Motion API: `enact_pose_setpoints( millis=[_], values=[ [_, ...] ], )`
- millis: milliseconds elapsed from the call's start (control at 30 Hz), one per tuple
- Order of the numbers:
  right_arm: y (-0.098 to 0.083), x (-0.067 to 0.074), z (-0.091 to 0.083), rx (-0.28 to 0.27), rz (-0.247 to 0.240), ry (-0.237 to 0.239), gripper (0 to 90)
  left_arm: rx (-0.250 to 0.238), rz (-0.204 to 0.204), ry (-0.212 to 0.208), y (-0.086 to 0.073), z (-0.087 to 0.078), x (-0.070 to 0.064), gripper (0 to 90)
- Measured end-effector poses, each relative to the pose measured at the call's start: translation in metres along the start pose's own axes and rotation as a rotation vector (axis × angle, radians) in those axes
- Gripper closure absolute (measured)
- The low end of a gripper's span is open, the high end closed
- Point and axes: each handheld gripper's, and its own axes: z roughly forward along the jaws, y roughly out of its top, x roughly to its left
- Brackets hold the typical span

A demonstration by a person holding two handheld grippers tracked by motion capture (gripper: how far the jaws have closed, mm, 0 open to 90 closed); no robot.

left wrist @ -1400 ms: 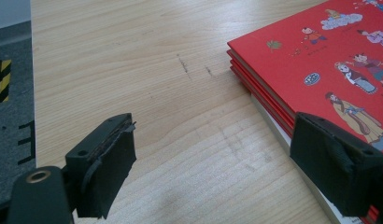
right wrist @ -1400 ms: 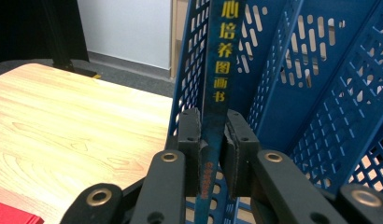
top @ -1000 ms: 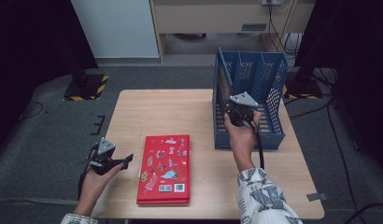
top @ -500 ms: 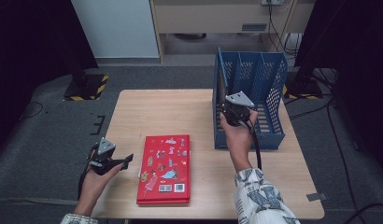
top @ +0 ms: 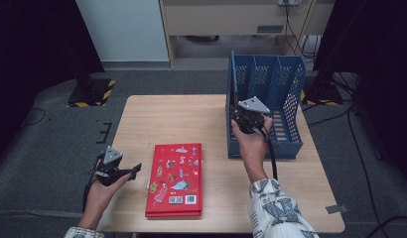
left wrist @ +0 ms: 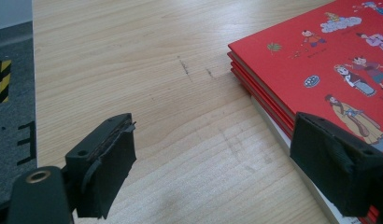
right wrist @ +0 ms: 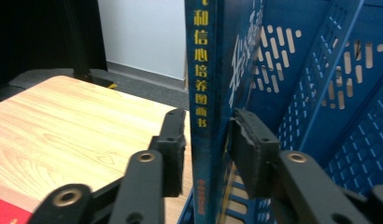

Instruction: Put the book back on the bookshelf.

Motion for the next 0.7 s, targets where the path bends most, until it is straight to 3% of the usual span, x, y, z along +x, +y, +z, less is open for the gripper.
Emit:
enact_pose_setpoints(
  millis=[600,700],
  values=[
    [-0.015,0.001,-0.013,-0.030,0.039,0.114,29.9,-0.009,0.014,-0.021,0.002,0.000,-0.003,10.6],
    [-0.019,0.000,-0.018,-0.026,0.071,0.147,25.4,-0.016,0.008,-0.041,0.001,0.000,-0.004,9.8]
  ],
)
